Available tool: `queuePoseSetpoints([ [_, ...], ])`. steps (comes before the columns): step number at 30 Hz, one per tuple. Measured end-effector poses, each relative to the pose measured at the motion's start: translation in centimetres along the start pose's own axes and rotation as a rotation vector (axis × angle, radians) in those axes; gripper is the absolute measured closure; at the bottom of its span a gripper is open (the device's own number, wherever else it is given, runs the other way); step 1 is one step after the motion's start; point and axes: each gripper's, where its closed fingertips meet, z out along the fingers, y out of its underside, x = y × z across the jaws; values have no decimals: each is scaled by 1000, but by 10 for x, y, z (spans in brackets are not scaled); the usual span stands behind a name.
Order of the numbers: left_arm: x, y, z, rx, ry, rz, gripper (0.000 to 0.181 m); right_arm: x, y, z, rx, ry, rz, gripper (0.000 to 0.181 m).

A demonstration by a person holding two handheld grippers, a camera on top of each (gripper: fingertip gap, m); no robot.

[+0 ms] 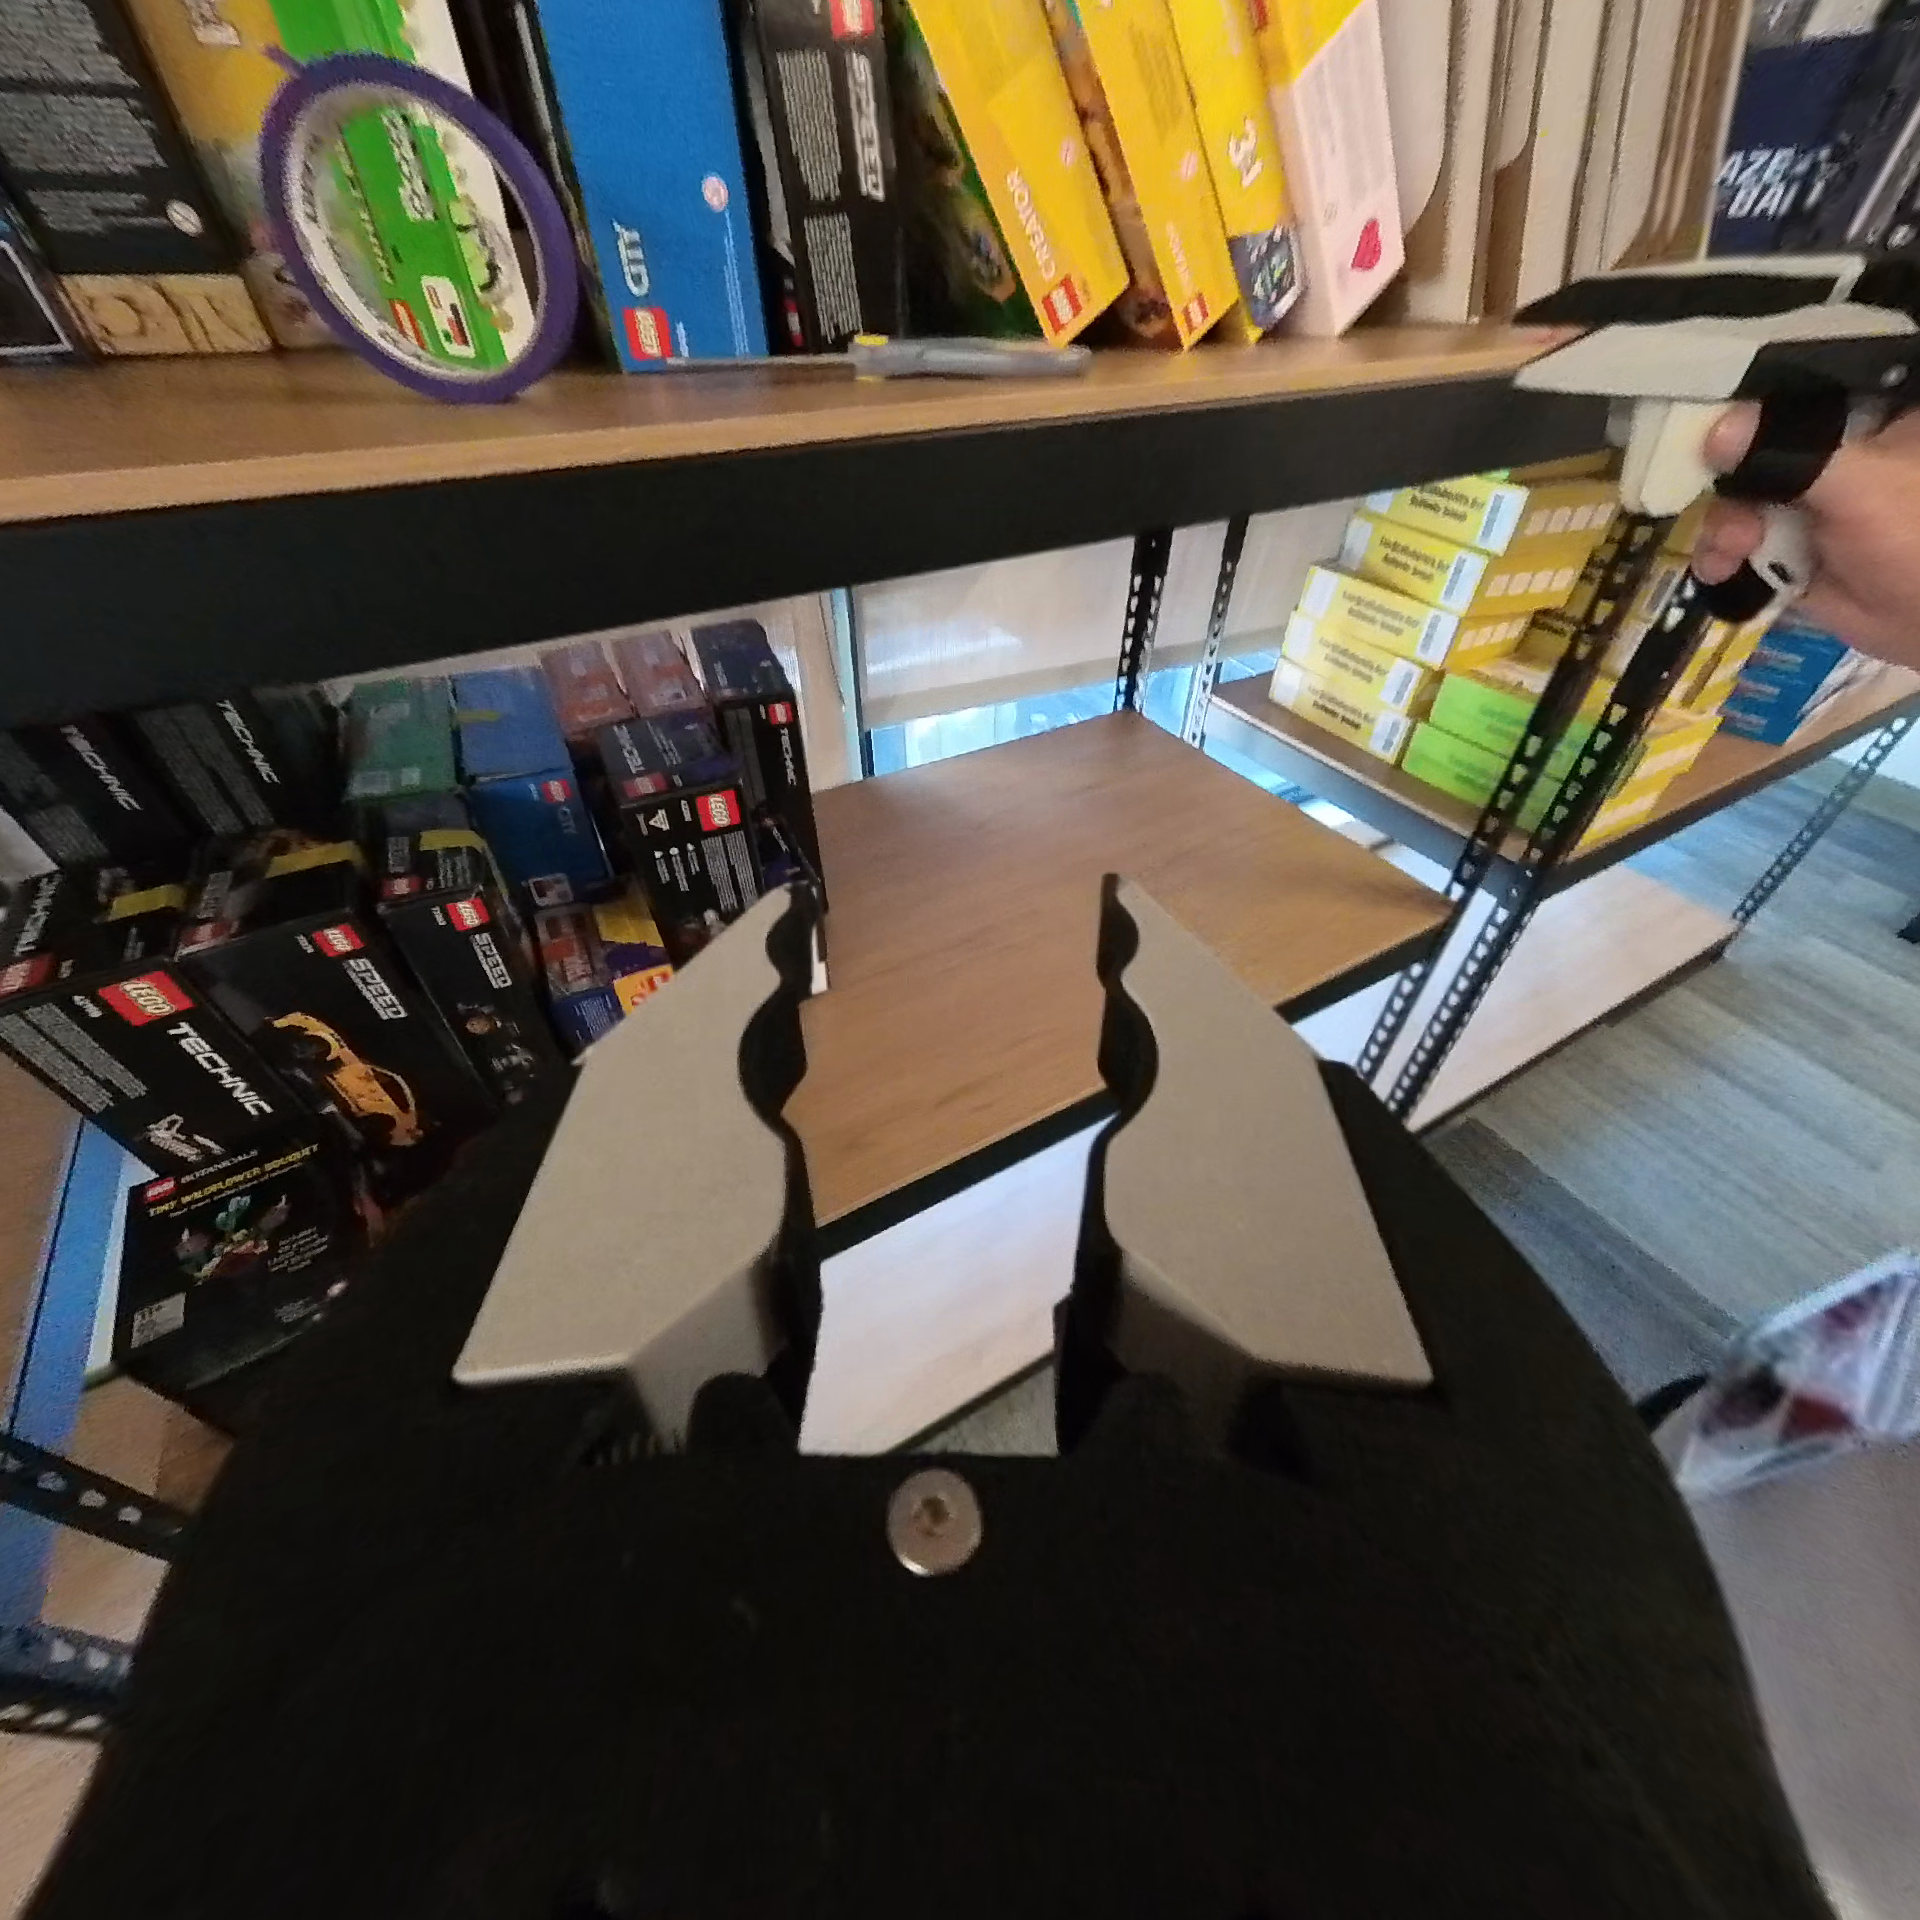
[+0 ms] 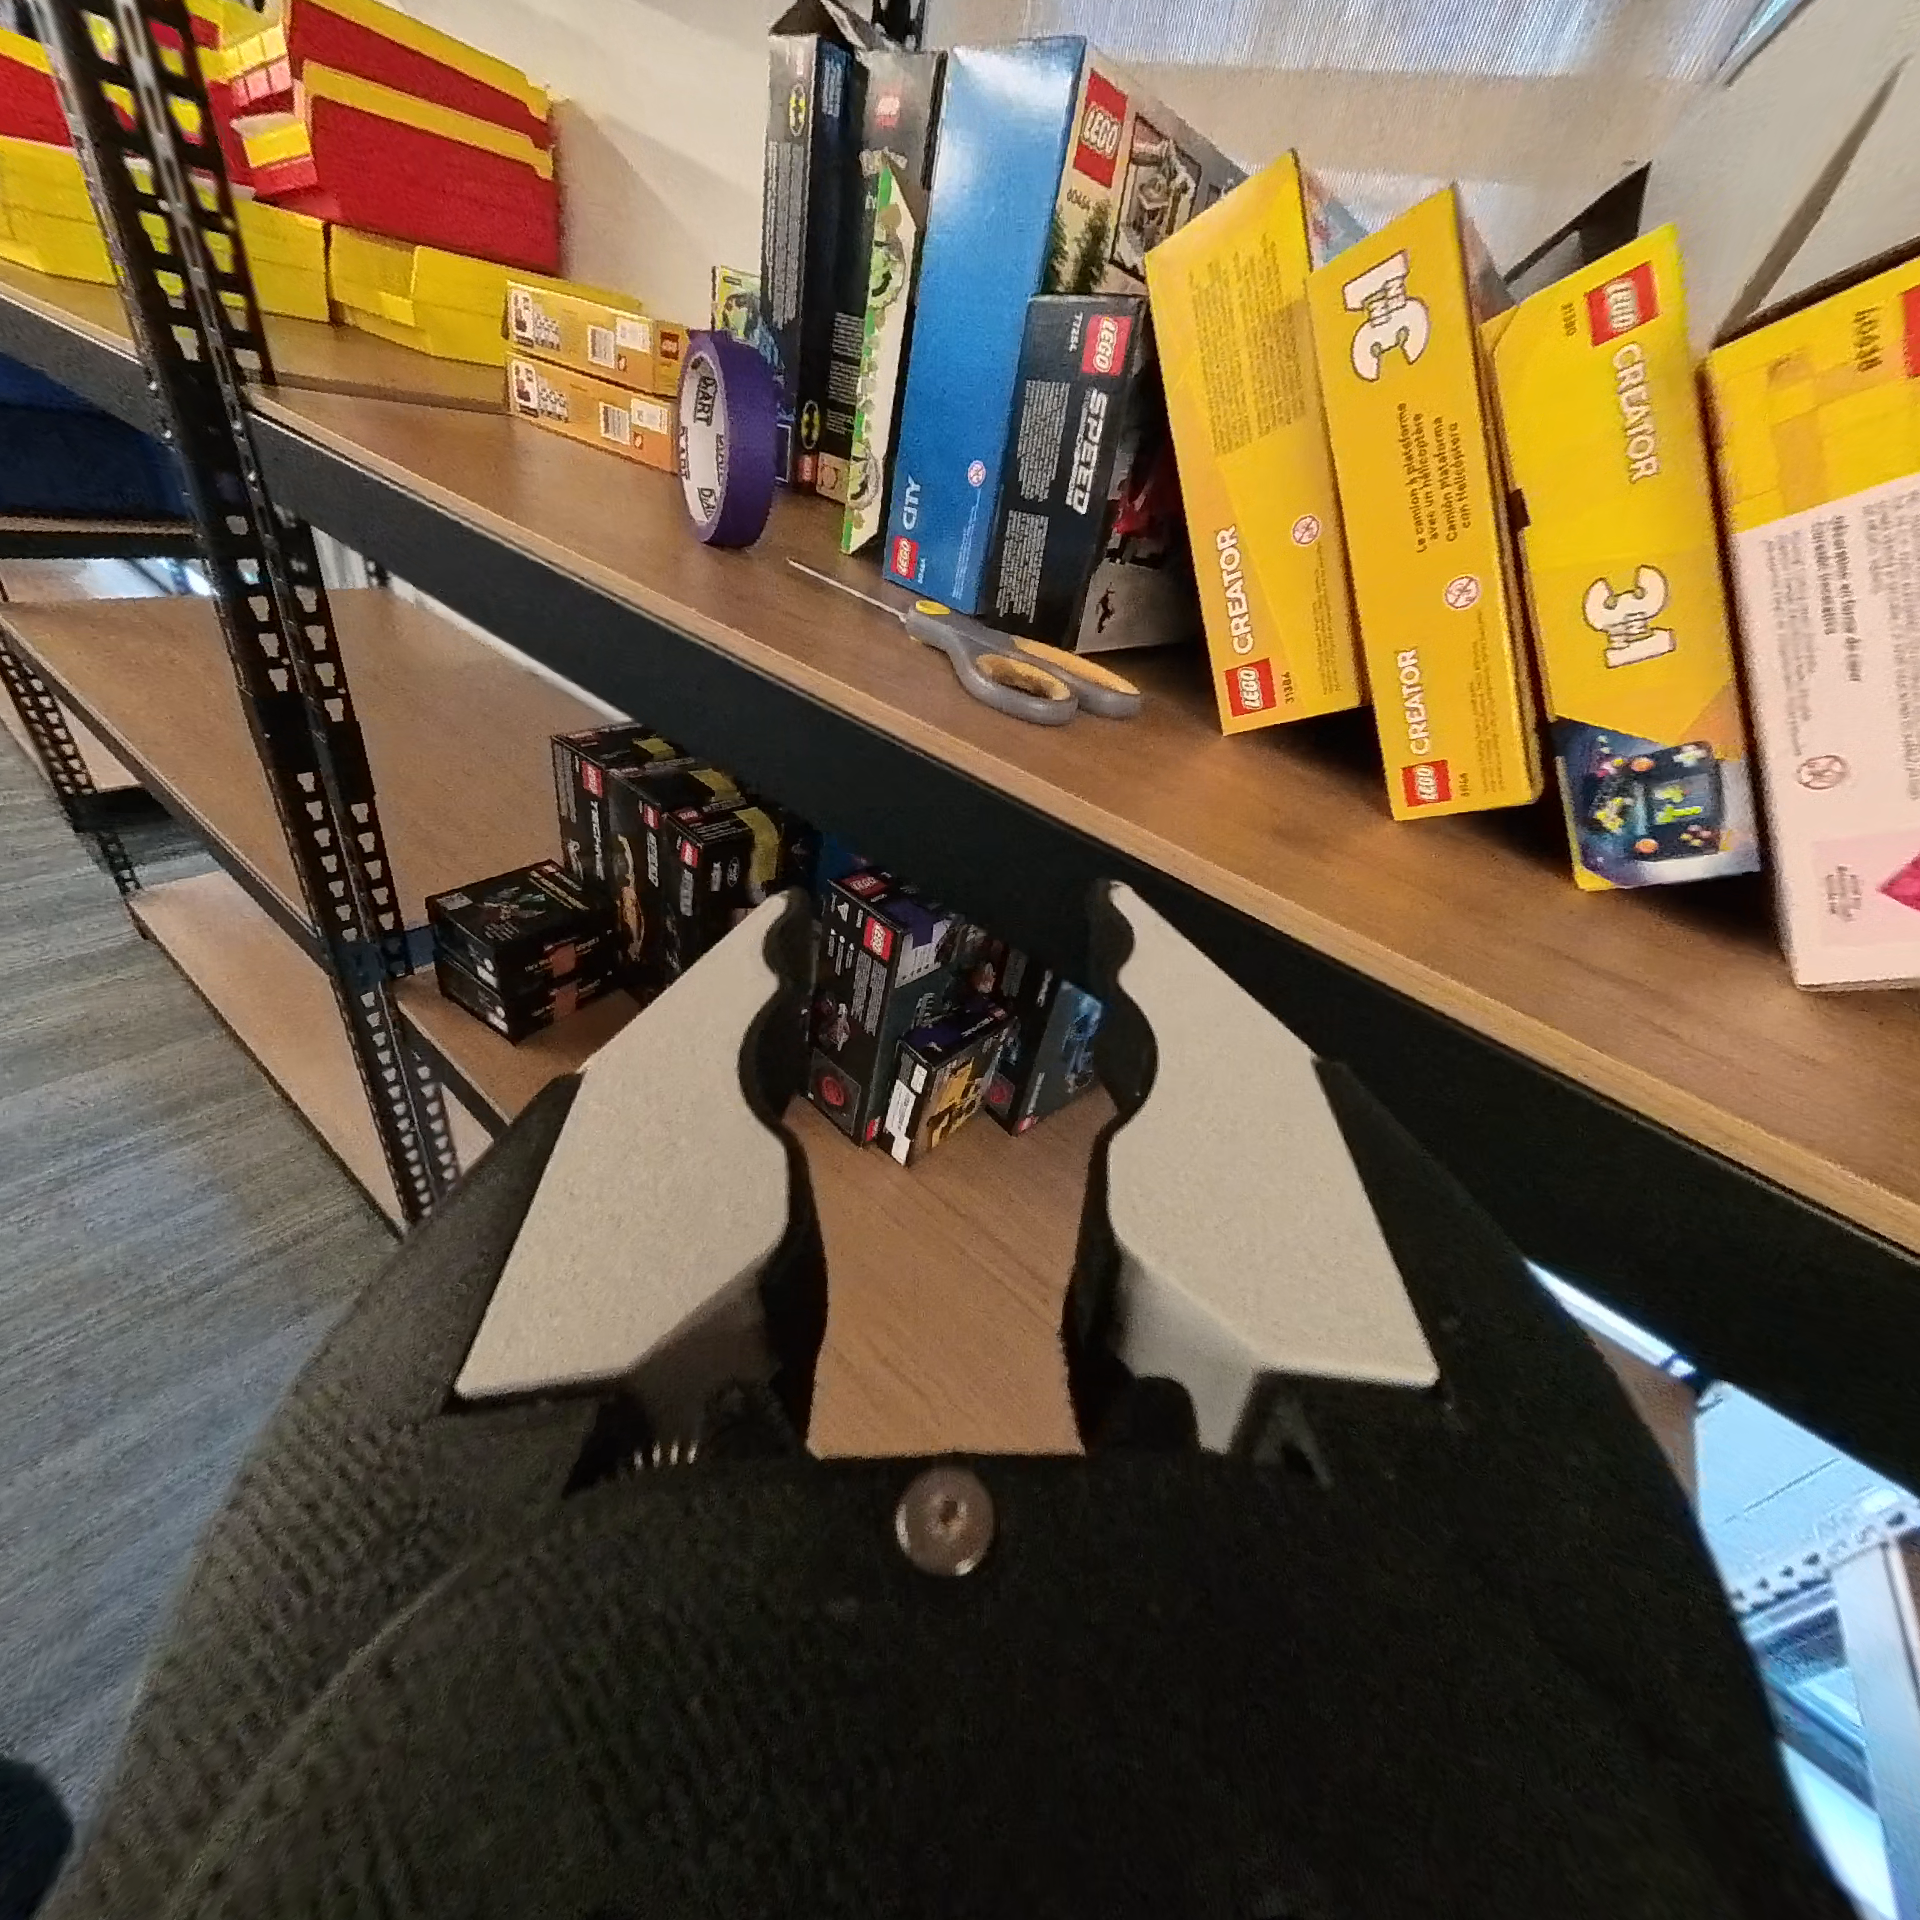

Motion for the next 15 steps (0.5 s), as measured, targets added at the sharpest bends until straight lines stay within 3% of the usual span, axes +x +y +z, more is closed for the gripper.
queuePoseSetpoints([
  [5, -45, -13, 17, -1, 22, 20, 129, -16, -12, 46, 19, -7, -1, 129],
  [15, -169, -43, 28, 43, 169, 97, 129, -104, -88, 182, 88, -12, -82, 127],
])
